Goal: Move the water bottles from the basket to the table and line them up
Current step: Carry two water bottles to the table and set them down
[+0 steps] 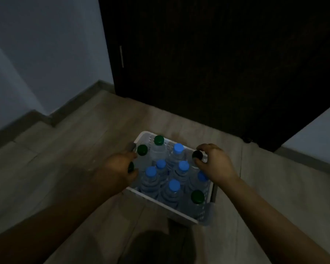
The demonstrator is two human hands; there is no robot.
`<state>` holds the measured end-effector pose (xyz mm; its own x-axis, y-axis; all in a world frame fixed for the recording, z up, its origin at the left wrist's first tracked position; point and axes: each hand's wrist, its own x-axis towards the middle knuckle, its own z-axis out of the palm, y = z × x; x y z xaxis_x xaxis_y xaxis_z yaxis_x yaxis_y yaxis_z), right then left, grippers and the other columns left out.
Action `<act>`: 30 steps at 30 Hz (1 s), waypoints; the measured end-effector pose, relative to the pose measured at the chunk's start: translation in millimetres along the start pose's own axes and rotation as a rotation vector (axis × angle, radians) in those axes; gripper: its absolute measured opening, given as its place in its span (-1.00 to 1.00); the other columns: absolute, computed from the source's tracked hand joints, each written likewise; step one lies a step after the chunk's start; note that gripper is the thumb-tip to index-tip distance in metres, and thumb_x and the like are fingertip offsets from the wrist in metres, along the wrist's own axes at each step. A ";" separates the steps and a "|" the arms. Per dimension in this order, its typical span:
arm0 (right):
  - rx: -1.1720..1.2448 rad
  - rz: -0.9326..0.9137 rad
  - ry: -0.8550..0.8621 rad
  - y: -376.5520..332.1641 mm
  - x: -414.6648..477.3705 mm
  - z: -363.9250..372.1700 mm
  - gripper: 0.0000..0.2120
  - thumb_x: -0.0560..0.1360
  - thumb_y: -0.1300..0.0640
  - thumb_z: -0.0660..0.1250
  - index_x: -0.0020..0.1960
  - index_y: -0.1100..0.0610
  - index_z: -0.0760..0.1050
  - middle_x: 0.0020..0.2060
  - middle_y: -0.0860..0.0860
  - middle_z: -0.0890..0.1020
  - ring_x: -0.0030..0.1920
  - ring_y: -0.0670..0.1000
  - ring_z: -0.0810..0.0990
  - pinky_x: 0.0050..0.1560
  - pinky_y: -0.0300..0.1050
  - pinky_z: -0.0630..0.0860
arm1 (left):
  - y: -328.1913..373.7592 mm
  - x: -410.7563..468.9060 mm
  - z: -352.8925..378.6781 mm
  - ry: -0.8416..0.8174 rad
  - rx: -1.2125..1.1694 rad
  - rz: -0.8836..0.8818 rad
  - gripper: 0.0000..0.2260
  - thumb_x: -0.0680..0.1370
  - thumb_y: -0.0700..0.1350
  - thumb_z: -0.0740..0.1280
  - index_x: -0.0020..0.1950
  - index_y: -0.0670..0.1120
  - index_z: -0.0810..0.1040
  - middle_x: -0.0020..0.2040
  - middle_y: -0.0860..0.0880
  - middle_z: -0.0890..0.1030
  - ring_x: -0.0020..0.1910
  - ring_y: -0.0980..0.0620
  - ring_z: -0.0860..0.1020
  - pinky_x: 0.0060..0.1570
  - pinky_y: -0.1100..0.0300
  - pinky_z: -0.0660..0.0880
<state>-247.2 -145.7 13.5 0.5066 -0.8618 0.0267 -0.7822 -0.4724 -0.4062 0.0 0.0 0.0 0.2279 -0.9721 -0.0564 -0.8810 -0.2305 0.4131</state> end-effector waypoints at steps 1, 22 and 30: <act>-0.001 0.016 -0.012 0.8 1.9 1.4 -0.70 0.51 0.03 0.34 0.20 0.11 0.51 0.11 0.09 0.57 0.04 0.07 0.56 -0.05 -0.12 0.46 | -2.1 0.0 1.4 -0.012 0.008 -0.012 -0.58 0.52 -0.05 0.36 0.35 -0.13 0.44 0.22 -0.10 0.53 0.10 -0.05 0.53 0.15 0.14 0.46; 0.201 0.174 0.082 4.9 14.6 20.0 -0.81 0.41 0.17 0.46 -0.01 0.10 0.52 -0.04 0.03 0.45 -0.15 -0.08 0.42 -0.27 -0.40 0.27 | -25.6 1.6 16.7 0.147 -0.235 -0.036 -0.75 0.37 -0.01 0.50 -0.19 0.17 0.43 -0.17 0.04 0.50 -0.22 0.09 0.49 -0.18 0.11 0.50; 0.198 0.111 0.122 -24.1 17.6 -40.8 -0.79 0.39 0.19 0.48 -0.01 0.12 0.54 -0.09 0.01 0.45 -0.20 -0.15 0.38 -0.27 -0.47 0.24 | 10.6 3.3 -43.8 0.174 -0.250 -0.038 -0.85 0.40 -0.13 0.50 -0.15 -0.14 0.57 -0.15 -0.02 0.50 -0.18 0.03 0.49 -0.13 0.19 0.38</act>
<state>-234.3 -157.1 61.0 0.3645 -0.9280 0.0773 -0.7381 -0.3386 -0.5836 9.5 -3.7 44.0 0.3458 -0.9356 0.0717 -0.7462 -0.2278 0.6255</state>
